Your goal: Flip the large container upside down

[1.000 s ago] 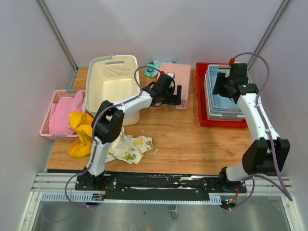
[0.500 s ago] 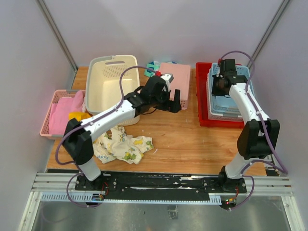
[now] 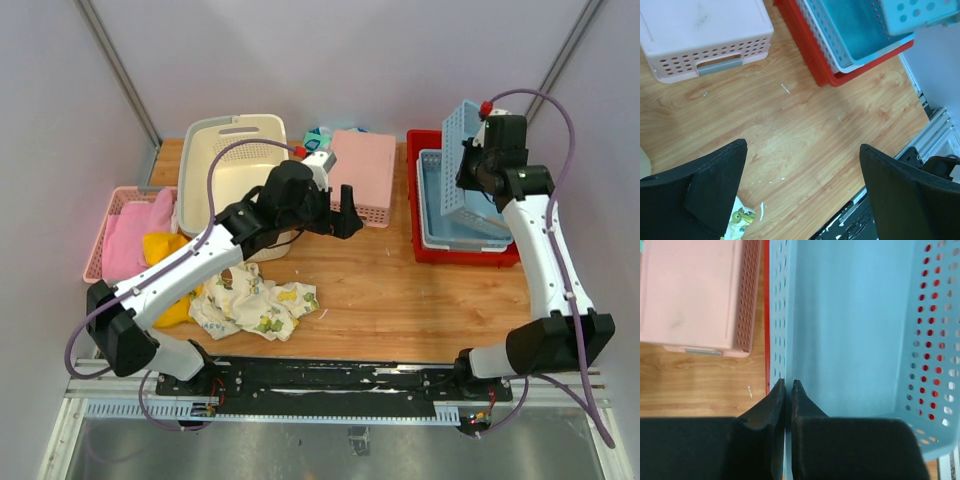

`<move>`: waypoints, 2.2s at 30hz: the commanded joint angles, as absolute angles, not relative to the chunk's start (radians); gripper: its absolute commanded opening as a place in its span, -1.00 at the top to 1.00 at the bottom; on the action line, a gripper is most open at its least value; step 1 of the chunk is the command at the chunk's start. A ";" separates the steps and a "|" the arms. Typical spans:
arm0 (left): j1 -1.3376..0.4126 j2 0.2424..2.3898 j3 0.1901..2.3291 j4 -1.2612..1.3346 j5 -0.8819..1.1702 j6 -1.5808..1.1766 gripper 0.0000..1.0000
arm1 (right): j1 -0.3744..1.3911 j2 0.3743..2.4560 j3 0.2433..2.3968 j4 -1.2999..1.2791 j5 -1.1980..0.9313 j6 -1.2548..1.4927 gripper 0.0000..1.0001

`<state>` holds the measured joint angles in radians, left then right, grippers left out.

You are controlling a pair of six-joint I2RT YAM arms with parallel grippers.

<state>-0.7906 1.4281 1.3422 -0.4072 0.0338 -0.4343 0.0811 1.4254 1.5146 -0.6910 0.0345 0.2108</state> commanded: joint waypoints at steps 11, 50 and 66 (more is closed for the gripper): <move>-0.775 1.308 1.392 -0.477 -0.050 -0.432 -0.98 | 0.087 1.196 1.611 -0.700 -0.282 0.285 0.99; -0.721 1.125 1.335 -0.426 -0.179 -0.509 -0.98 | 0.389 0.967 0.716 0.229 -0.950 1.322 0.99; -0.721 1.179 1.371 -0.453 -0.103 -0.455 -0.98 | 0.273 1.009 0.449 0.226 -0.974 1.384 0.99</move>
